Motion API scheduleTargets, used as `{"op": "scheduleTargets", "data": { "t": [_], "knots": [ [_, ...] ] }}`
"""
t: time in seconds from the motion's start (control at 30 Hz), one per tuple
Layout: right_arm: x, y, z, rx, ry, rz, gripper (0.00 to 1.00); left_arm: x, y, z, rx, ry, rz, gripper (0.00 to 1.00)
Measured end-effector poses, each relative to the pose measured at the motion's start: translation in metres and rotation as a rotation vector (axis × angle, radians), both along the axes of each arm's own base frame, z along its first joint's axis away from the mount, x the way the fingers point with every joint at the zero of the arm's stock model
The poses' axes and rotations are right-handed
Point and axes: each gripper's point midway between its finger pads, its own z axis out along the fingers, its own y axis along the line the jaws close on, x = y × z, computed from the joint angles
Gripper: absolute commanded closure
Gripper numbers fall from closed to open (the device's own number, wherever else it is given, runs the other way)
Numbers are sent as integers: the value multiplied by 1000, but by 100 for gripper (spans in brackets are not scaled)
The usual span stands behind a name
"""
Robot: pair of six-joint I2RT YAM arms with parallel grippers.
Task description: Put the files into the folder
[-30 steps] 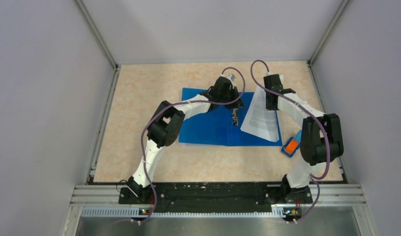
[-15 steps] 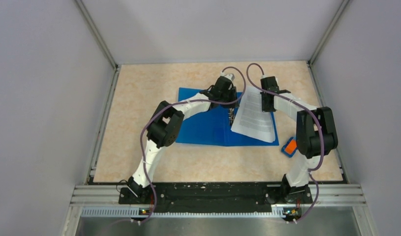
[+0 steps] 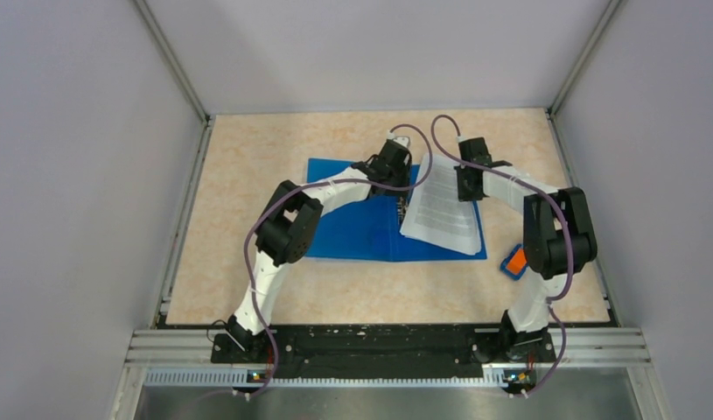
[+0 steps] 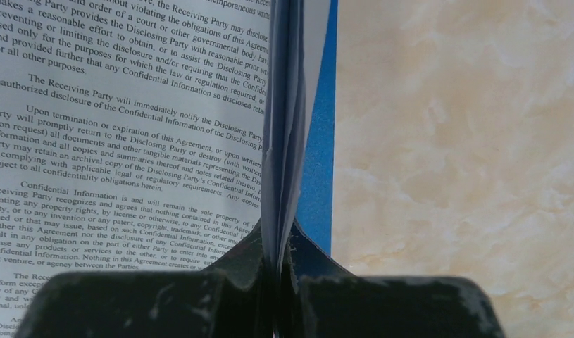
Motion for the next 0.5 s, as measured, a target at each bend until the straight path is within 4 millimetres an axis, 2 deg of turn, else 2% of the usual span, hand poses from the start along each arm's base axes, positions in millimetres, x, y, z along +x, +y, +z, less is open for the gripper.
{"op": "scheduleTargets", "data": {
  "t": [0.33,0.5],
  "knots": [
    [-8,40,-6,-11,21,151,100,-19,35,-5,111,20,40,70],
    [-18,75,-6,-12,27,259,100,-38,60,-7,171,51,62,71]
  ]
}}
